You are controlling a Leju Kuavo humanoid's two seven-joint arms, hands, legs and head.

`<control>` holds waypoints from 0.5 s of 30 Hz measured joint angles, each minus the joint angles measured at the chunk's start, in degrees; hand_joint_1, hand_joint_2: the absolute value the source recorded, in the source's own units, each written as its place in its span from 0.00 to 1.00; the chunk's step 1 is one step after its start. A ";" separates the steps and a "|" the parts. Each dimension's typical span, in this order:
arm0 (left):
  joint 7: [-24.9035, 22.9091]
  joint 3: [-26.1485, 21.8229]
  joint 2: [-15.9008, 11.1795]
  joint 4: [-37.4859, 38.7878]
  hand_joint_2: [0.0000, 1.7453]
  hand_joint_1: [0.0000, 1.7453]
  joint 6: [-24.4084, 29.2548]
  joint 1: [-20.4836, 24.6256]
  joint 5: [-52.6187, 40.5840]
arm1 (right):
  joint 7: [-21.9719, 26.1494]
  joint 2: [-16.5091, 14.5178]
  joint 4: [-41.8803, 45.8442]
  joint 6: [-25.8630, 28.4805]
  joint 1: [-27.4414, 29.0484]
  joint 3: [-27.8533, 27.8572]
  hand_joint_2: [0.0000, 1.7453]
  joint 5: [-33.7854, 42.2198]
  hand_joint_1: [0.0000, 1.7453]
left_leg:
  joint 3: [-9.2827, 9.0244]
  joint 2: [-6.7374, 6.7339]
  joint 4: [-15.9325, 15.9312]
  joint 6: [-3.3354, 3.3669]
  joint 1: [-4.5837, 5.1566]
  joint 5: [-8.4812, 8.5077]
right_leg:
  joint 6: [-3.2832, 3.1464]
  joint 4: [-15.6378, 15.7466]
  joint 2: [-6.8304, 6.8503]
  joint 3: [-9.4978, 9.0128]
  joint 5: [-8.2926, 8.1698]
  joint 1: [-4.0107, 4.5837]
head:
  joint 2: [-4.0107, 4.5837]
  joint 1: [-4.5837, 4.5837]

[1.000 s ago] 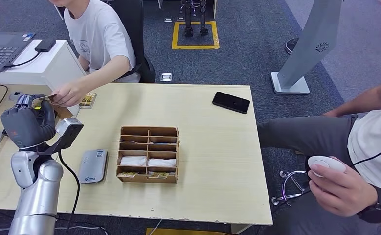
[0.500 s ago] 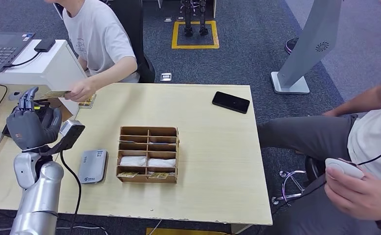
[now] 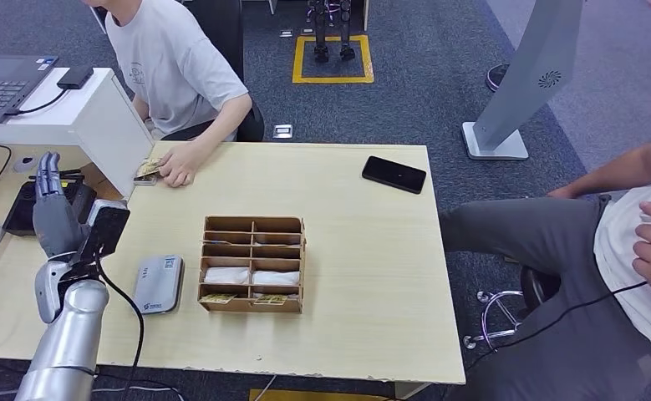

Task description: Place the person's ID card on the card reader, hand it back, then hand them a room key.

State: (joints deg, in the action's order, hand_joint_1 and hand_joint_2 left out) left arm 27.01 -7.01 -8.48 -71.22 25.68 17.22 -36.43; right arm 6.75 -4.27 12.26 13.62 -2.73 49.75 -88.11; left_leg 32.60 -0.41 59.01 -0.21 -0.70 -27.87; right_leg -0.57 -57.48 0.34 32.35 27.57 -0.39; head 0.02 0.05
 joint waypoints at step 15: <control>-0.14 25.30 -3.13 -21.01 1.00 0.00 -7.99 -14.78 -14.84 | 1.50 0.29 0.00 0.58 0.58 1.27 1.00 0.02 0.00 | 0.06 0.01 0.04 0.11 0.06 -0.10 | 0.09 0.03 0.07 0.05 0.00 -0.02 | 0.00 0.00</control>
State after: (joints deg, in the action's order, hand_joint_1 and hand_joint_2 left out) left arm 26.87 18.29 -11.61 -92.23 17.69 2.44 -51.27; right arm 8.26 -3.98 12.26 14.21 -2.15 51.02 -88.09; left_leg 32.67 -0.40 59.04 -0.10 -0.64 -27.97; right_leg -0.49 -57.45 0.41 32.40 27.57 -0.41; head 0.02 0.05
